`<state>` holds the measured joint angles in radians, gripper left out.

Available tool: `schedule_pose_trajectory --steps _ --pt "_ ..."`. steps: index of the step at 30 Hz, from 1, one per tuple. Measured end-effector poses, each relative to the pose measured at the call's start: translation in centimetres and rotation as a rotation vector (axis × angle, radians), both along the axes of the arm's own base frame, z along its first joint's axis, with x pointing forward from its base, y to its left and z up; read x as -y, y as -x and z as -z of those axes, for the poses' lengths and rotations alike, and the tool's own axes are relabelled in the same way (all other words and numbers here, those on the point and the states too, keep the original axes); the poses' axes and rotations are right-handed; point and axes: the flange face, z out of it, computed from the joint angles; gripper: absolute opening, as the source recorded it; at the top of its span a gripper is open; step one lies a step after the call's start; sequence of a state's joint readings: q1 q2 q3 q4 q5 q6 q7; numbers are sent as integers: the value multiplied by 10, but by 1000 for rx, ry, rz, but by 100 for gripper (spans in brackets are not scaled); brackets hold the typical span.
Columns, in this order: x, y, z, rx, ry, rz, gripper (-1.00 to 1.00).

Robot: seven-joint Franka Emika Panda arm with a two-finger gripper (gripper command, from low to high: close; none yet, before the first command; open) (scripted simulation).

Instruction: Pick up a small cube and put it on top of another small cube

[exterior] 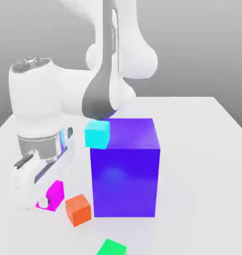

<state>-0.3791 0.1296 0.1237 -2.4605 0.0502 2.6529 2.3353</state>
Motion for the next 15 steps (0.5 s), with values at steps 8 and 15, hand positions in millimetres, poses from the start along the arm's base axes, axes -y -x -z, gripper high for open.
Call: schedule_pose_trajectory --steps 8,15 --pt "-98 -53 -6 -40 -1 90 -100" --pt "-104 -48 67 -71 18 115 100"
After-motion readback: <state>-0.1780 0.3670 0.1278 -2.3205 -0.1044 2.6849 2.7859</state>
